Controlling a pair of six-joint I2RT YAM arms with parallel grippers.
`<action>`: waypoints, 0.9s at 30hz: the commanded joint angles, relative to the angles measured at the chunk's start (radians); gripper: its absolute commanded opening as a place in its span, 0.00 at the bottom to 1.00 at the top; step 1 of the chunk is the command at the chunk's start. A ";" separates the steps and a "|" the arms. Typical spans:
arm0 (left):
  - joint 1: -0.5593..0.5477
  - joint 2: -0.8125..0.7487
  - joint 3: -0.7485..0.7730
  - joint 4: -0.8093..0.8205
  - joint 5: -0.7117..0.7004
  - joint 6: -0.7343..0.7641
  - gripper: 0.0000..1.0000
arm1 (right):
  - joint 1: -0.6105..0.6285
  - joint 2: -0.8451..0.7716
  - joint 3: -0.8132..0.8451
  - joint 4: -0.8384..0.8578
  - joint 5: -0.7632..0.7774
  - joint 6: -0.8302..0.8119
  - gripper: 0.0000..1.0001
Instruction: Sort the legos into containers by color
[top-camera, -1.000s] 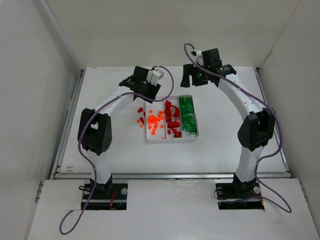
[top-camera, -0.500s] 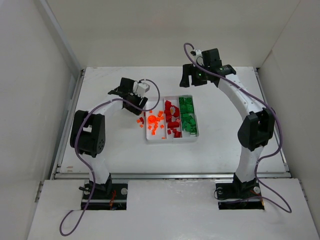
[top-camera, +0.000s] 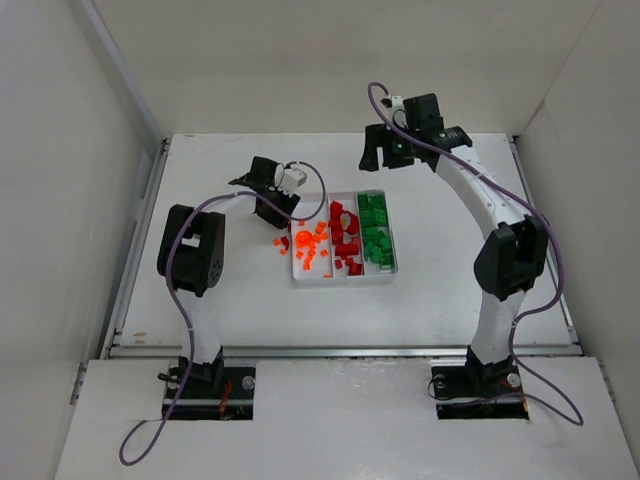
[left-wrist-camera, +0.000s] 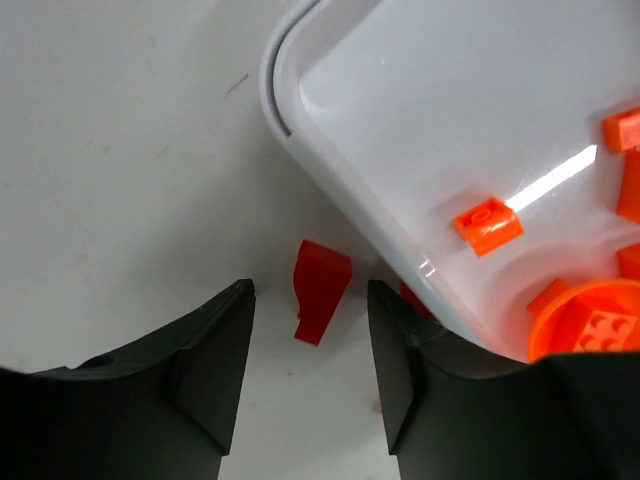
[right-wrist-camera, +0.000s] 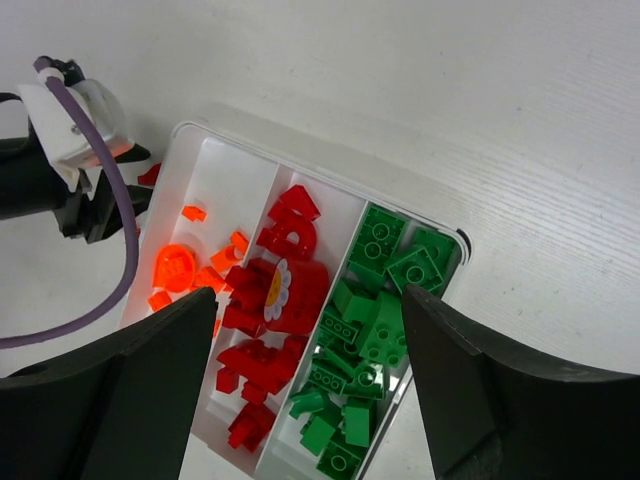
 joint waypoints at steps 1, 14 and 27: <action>-0.024 0.055 0.031 -0.021 -0.025 0.000 0.45 | 0.007 0.018 0.072 0.016 0.017 -0.002 0.80; 0.045 0.014 0.066 -0.052 -0.163 -0.044 0.00 | 0.007 0.036 0.100 -0.002 0.017 -0.002 0.81; -0.177 -0.014 0.310 -0.092 0.129 -0.064 0.00 | 0.007 -0.007 0.040 -0.002 0.028 -0.002 0.81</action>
